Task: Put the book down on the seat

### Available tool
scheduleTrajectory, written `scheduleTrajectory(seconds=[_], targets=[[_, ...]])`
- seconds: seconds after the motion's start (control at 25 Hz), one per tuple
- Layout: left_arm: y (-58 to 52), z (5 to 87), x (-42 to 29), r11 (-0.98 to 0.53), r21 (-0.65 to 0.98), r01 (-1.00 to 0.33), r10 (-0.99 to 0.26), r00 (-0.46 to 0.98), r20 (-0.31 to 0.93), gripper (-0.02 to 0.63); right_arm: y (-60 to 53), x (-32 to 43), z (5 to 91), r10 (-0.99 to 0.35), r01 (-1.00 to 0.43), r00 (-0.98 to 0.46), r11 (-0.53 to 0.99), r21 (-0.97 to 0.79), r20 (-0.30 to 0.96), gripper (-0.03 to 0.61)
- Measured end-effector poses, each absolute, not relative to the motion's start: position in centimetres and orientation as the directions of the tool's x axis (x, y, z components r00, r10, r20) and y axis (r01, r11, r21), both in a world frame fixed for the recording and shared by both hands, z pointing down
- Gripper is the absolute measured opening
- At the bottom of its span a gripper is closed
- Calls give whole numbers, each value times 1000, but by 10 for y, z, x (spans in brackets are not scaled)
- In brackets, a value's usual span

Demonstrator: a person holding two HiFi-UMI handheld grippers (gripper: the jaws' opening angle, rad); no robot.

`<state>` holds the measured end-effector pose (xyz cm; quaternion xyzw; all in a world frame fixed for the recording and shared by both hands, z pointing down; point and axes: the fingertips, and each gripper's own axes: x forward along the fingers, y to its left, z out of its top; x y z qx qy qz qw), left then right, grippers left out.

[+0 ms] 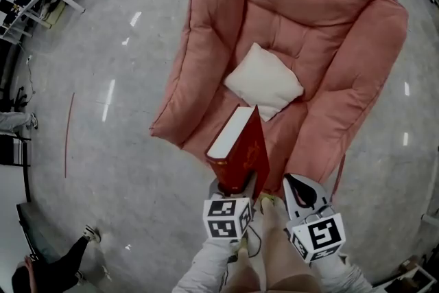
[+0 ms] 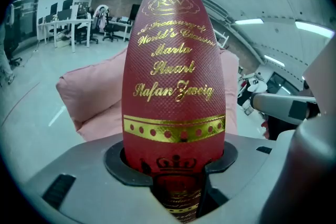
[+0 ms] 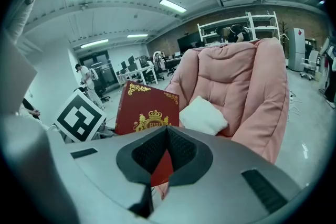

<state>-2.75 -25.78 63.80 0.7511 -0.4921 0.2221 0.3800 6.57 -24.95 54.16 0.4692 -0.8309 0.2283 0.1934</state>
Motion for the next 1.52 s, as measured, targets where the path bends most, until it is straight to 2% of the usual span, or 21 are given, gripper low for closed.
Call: scheduleTrajectory(seconds=[0.72,0.96,1.16,1.36,1.52], targets=[[-329,735,-6,-120,520,-846,-505,503,702,247,-265,81,603,-643,-879,-473,389,-275,602,5],[-340,754,-11,-87,493,-866,-466,473,748,258,-259,75,606,-627,-868,-494,398,-297,602,5],[-332,760,-11,-152,417,-896,-422,440,792,341,-254,70,604,-619,-855,-516,414,-312,593,5],[-319,759,-27,-14,452,-892,-427,414,804,382,-253,69,597,-621,-850,-524,424,-312,583,5],[-308,756,-40,47,460,-887,-431,398,810,385,-251,67,589,-627,-846,-530,435,-308,571,5]])
